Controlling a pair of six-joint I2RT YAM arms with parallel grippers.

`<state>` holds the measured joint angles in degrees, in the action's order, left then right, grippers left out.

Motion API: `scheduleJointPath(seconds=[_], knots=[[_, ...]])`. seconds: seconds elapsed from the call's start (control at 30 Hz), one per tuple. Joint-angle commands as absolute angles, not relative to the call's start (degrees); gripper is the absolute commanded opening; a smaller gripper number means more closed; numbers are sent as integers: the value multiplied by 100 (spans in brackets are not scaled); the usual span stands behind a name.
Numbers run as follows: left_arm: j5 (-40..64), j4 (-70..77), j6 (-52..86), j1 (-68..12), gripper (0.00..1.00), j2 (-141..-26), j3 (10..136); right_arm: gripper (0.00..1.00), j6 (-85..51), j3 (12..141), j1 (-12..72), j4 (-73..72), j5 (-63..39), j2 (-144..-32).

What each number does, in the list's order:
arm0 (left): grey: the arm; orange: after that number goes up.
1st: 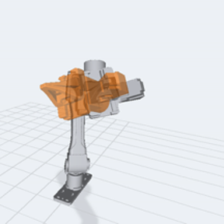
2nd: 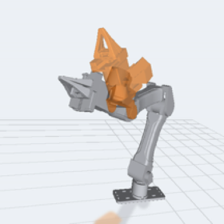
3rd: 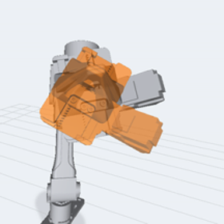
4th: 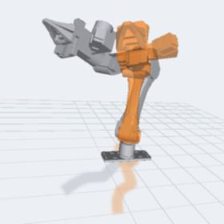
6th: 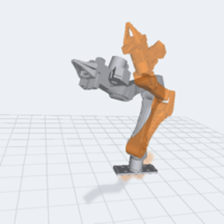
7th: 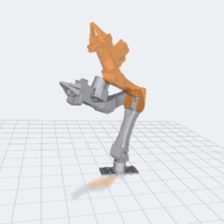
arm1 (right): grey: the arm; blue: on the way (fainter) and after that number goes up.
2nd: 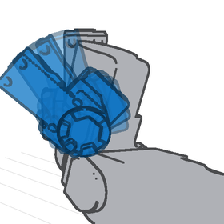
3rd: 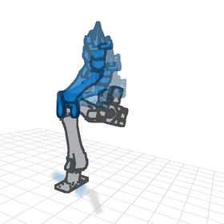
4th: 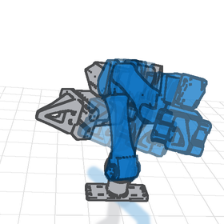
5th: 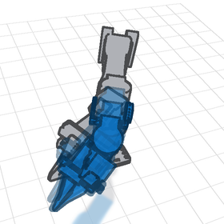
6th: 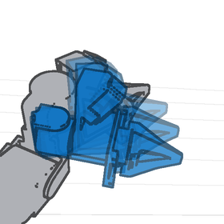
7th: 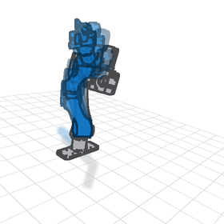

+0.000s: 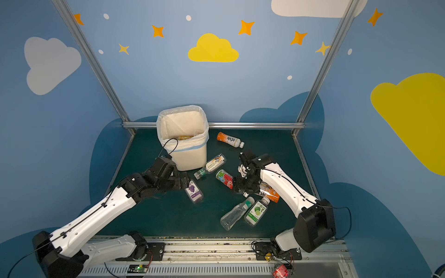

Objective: Throw the plastic bottles in the bin
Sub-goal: Pick up the plastic bottle from the bottom-right of the table.

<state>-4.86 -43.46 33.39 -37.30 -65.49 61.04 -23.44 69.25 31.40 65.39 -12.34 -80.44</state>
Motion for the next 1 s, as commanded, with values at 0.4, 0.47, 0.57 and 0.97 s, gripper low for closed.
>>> scheduleJointPath(seconds=[0.4,0.47,0.57,0.97], knots=[[454,-3891,2706,-3735,100,-7663,6687,75,-4243,5152,2632,7471,-567,-5699],[521,-3907,2639,-3736,100,-7778,6786,75,-4307,4956,2589,7387,-592,-5547],[597,-3894,2601,-3739,100,-7867,6855,75,-4379,4709,2541,7244,-661,-5531],[615,-3911,2644,-3736,100,-7822,6796,76,-4208,4456,2302,6322,-945,-6280]])
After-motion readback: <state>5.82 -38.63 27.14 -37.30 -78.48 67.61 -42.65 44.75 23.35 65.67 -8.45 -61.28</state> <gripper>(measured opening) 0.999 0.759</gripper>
